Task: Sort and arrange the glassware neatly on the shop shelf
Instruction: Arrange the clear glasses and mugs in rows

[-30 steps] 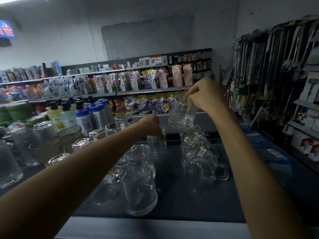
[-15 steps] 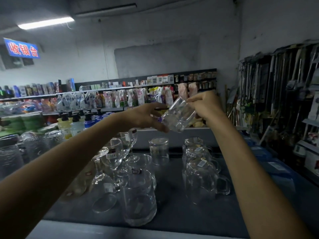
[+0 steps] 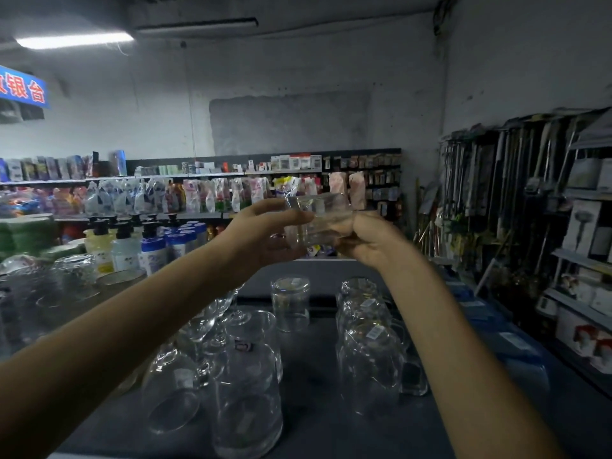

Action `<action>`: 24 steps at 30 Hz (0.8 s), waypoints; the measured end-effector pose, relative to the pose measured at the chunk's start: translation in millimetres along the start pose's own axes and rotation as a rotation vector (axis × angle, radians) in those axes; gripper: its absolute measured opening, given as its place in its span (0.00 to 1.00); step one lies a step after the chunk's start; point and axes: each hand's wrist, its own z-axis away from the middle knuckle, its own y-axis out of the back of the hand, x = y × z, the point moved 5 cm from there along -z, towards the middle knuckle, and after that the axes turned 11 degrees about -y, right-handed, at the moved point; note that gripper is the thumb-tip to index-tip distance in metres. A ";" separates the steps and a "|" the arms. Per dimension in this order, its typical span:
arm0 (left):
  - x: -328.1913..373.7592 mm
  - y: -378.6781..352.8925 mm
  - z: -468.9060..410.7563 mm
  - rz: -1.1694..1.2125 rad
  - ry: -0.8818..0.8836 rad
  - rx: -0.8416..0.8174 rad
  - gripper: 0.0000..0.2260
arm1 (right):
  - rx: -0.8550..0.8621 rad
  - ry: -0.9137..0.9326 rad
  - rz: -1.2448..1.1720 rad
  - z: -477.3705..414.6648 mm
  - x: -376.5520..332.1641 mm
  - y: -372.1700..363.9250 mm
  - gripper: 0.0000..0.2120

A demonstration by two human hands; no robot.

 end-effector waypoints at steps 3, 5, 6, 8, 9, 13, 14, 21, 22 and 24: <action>12.5 -1.8 4.1 -0.100 0.039 0.012 0.30 | -0.062 -0.046 0.015 -1.7 3.7 -2.6 0.19; 19.7 -2.5 6.0 -0.146 0.046 0.013 0.23 | -0.091 -0.053 0.049 0.2 5.0 -4.5 0.18; 23.0 -2.2 6.9 -0.170 0.045 0.015 0.20 | -0.103 -0.040 0.067 2.6 4.0 -5.7 0.16; 30.1 0.0 8.1 -0.243 0.053 0.019 0.17 | -0.147 -0.005 0.104 8.2 0.1 -6.8 0.14; 33.6 1.1 7.7 -0.287 0.063 0.016 0.17 | -0.172 0.003 0.120 11.0 -1.8 -7.3 0.13; 47.6 4.3 -0.2 -0.486 0.083 -0.064 0.14 | -0.145 0.021 0.253 10.6 -4.4 -3.7 0.11; 50.7 4.5 -3.6 -0.543 0.081 -0.091 0.13 | -0.088 0.042 0.342 8.9 -4.0 -1.2 0.10; 35.6 -0.8 -20.5 -1.003 0.193 -0.238 0.19 | 0.004 0.077 0.505 5.9 1.6 2.0 0.11; 29.8 -0.6 -23.5 -1.062 0.212 -0.264 0.21 | -0.033 0.059 0.506 6.3 3.8 -1.0 0.10; 20.8 0.0 -27.8 -1.124 0.233 -0.295 0.21 | -0.102 0.023 0.511 7.2 8.6 -7.9 0.10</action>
